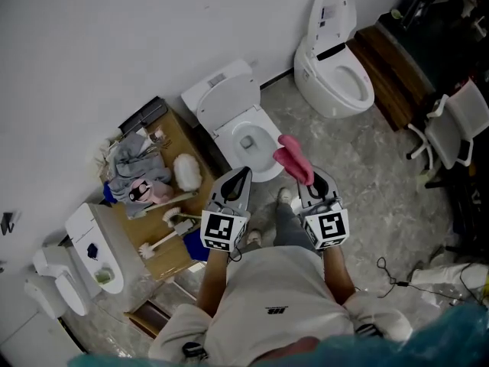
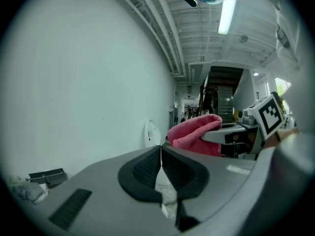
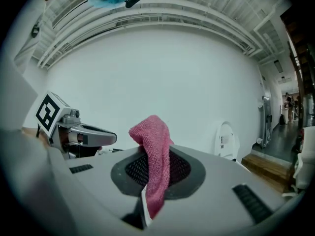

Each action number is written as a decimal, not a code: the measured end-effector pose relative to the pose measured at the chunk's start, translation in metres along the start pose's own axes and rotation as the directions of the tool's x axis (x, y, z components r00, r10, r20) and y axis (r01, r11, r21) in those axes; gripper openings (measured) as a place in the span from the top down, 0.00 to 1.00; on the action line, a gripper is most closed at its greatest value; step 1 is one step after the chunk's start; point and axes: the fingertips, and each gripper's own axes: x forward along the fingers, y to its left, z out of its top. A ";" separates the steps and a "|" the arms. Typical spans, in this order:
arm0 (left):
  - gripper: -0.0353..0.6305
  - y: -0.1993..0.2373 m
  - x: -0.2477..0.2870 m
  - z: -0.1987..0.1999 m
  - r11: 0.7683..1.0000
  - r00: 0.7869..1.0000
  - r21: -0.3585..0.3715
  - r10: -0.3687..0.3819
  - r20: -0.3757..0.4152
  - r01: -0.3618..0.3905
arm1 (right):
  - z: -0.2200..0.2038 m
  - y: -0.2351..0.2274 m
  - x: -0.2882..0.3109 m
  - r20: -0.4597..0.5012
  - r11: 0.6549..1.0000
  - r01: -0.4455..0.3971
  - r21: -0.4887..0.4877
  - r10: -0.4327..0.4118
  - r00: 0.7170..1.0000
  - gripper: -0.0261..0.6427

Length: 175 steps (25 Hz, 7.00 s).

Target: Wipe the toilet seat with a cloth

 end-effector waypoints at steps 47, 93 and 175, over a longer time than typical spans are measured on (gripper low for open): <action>0.92 0.091 0.219 -0.279 0.932 0.937 -0.277 0.140 -0.321 -0.234 | -0.329 -0.108 0.221 -0.460 0.960 -0.278 0.025 0.258 0.849 0.93; 0.93 0.077 0.244 -0.506 0.901 0.883 -0.400 -0.044 -0.467 -0.167 | -0.654 -0.100 0.249 -0.808 0.871 -0.458 -0.178 0.136 0.573 0.93; 0.93 0.155 0.111 -0.545 0.544 0.745 -0.534 0.306 -0.592 -0.647 | -0.660 0.161 0.269 -0.809 0.564 -0.815 0.130 0.536 0.242 0.93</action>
